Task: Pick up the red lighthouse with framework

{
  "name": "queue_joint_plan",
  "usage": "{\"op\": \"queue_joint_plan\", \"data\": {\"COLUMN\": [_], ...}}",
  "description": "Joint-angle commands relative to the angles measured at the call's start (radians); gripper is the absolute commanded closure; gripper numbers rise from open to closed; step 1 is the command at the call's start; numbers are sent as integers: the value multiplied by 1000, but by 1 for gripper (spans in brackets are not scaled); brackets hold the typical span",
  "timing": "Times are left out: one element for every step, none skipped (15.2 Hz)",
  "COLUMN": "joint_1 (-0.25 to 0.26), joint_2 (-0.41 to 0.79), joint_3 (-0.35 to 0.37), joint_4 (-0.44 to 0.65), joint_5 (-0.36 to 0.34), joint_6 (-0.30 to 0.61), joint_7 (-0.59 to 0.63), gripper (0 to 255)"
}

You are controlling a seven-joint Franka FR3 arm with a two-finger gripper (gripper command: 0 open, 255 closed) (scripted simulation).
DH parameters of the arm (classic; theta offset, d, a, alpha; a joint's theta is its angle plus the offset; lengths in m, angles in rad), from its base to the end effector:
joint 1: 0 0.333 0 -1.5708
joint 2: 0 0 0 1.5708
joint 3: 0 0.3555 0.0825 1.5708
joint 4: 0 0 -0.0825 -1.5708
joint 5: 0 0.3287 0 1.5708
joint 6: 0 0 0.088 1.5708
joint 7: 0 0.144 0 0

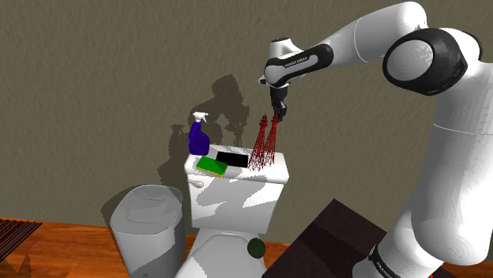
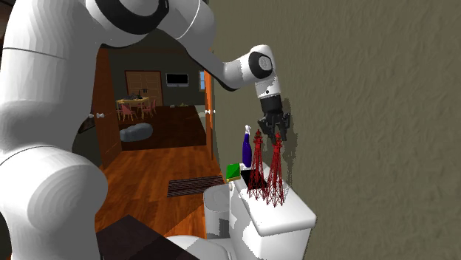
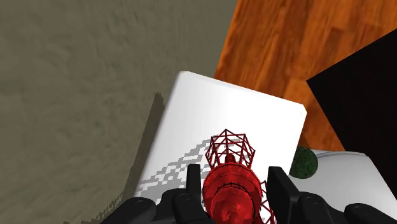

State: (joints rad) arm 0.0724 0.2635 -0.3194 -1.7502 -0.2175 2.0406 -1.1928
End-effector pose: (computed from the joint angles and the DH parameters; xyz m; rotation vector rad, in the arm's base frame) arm 0.5771 -0.1484 0.4575 2.5072 1.4574 -0.2262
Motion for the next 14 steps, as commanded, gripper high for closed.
{"op": "queue_joint_plan", "data": {"joint_1": [0, 0, 0, 1, 2, 2, 2, 3, 3, 3, 4, 4, 4, 4], "joint_2": [1, 1, 1, 0, -4, -8, -11, -14, -17, -20, -22, -25, -27, -29], "joint_3": [0, 0, 0, 1, 0, 0, 0, 0, 0, 0, 0, 0, 0, 0], "joint_4": [-1, -1, -1, -2, 6, 15, 24, 34, 43, 53, 63, 73, 84, 95], "joint_5": [0, 0, 0, 0, 0, 0, 0, 0, 0, 0, 1, 1, 1, 2], "joint_6": [0, 0, 1, 0, -12, -24, -36, -48, -61, -73, -85, -97, -110, -122], "joint_7": [0, 0, 0, 2, -1, -3, -5, -8, -11, -13, -16, -18, -21, -24], "gripper": [255, 255, 255, 255, 255, 255, 255, 255, 255, 255, 255, 255, 255, 255]}}
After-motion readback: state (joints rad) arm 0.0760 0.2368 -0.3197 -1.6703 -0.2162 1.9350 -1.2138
